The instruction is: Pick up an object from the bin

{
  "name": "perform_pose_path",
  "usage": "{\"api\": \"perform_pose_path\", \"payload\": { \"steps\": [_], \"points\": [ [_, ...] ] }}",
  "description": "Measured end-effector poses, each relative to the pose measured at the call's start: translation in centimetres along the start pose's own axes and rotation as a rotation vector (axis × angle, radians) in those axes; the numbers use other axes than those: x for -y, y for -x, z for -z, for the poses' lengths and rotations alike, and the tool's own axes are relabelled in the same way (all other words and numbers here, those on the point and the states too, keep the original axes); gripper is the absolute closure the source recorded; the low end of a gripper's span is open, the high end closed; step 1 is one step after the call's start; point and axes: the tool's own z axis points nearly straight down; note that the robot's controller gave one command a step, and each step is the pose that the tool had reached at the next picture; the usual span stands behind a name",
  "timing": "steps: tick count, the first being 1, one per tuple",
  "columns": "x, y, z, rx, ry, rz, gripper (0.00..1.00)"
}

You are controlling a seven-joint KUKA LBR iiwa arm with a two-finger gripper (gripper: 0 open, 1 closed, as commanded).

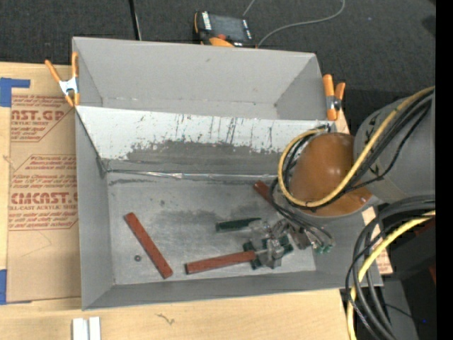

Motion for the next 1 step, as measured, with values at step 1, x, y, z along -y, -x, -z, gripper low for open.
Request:
{"api": "perform_pose_path", "payload": {
  "steps": [1],
  "points": [
    [0.96, 0.85, 7.42, 0.009, -0.003, -0.005, 1.0]
  ]
}}
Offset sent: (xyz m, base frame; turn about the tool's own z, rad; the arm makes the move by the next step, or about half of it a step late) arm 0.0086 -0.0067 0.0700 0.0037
